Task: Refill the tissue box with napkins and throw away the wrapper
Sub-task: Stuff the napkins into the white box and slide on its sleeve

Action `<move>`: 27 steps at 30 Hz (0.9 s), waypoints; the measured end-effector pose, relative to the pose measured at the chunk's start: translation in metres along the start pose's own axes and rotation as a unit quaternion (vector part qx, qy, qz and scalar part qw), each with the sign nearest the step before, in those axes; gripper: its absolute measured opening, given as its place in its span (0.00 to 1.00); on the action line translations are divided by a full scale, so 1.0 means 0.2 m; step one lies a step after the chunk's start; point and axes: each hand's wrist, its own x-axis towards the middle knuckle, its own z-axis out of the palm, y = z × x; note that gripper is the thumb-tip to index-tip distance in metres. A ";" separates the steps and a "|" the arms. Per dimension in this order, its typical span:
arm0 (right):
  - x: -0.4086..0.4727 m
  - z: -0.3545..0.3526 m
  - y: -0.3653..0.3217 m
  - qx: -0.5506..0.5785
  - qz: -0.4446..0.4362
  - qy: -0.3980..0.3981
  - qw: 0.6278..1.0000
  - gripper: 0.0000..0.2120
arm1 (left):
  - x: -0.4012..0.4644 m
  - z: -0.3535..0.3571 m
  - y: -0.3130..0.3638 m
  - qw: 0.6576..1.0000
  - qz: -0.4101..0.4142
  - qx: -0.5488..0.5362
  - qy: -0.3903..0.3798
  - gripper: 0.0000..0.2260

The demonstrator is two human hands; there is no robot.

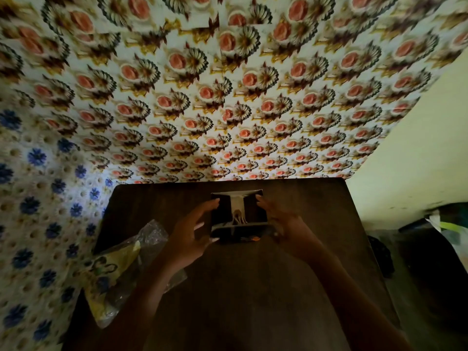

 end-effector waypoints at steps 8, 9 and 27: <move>0.03 0.04 -0.05 0.135 -0.002 0.067 0.989 0.41 | 0.07 0.04 0.15 0.993 0.063 0.034 0.098 0.23; 0.04 0.03 -0.06 0.130 -0.003 0.067 0.989 0.38 | 0.09 0.04 0.15 0.991 0.062 0.052 0.109 0.20; 0.28 -0.06 -0.02 0.150 0.127 -0.036 0.980 0.35 | 0.35 0.04 0.08 0.988 -0.118 0.039 0.092 0.21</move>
